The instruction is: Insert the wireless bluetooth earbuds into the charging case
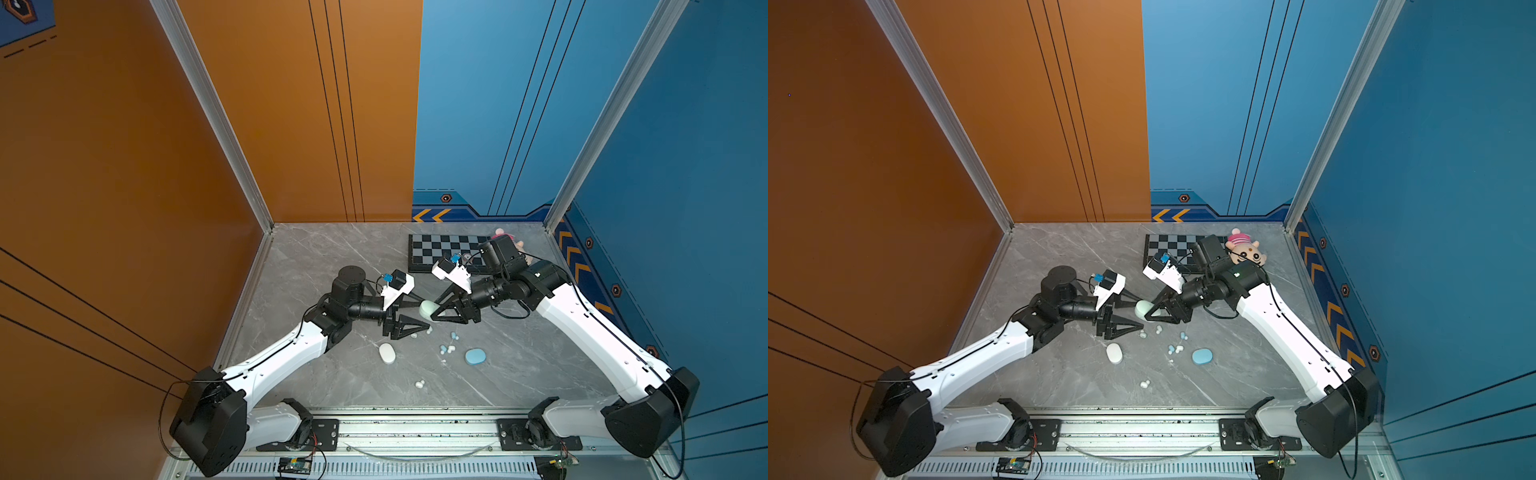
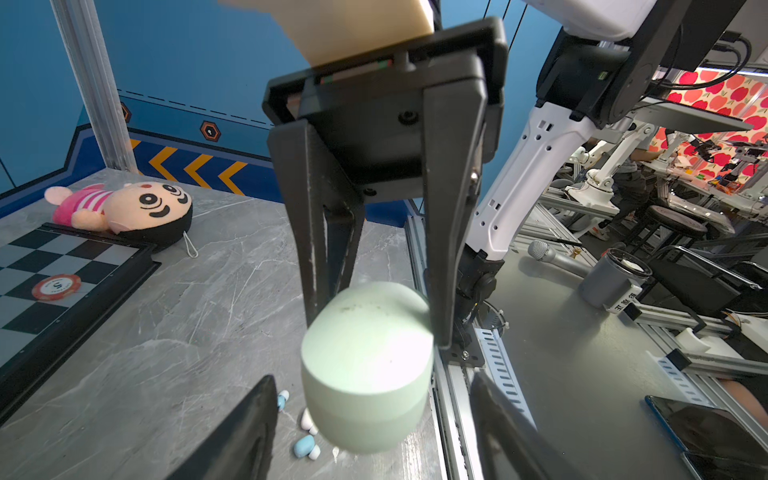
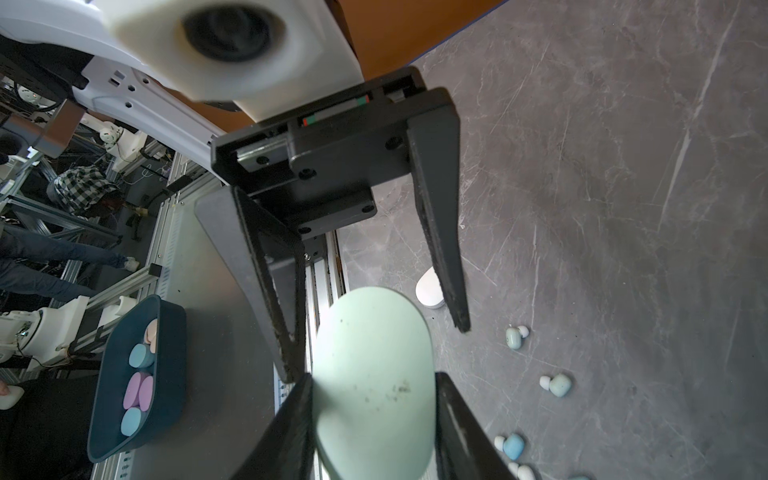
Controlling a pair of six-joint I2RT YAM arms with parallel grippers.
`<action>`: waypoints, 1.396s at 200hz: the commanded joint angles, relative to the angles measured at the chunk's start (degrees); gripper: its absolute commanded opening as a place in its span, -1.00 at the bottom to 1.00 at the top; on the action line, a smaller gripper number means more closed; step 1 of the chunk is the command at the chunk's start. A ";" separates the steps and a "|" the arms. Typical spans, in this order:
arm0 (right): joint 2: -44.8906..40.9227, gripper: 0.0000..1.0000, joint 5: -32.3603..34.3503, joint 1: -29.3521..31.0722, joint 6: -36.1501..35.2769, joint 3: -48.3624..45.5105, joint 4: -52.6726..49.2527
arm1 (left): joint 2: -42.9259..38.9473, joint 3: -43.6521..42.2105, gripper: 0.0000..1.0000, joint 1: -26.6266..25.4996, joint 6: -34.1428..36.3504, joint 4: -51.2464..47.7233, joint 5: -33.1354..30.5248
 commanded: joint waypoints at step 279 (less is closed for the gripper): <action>-0.09 -0.22 1.50 1.73 1.10 1.83 -1.60 | 3.80 4.44 -0.63 0.45 -5.70 1.77 4.97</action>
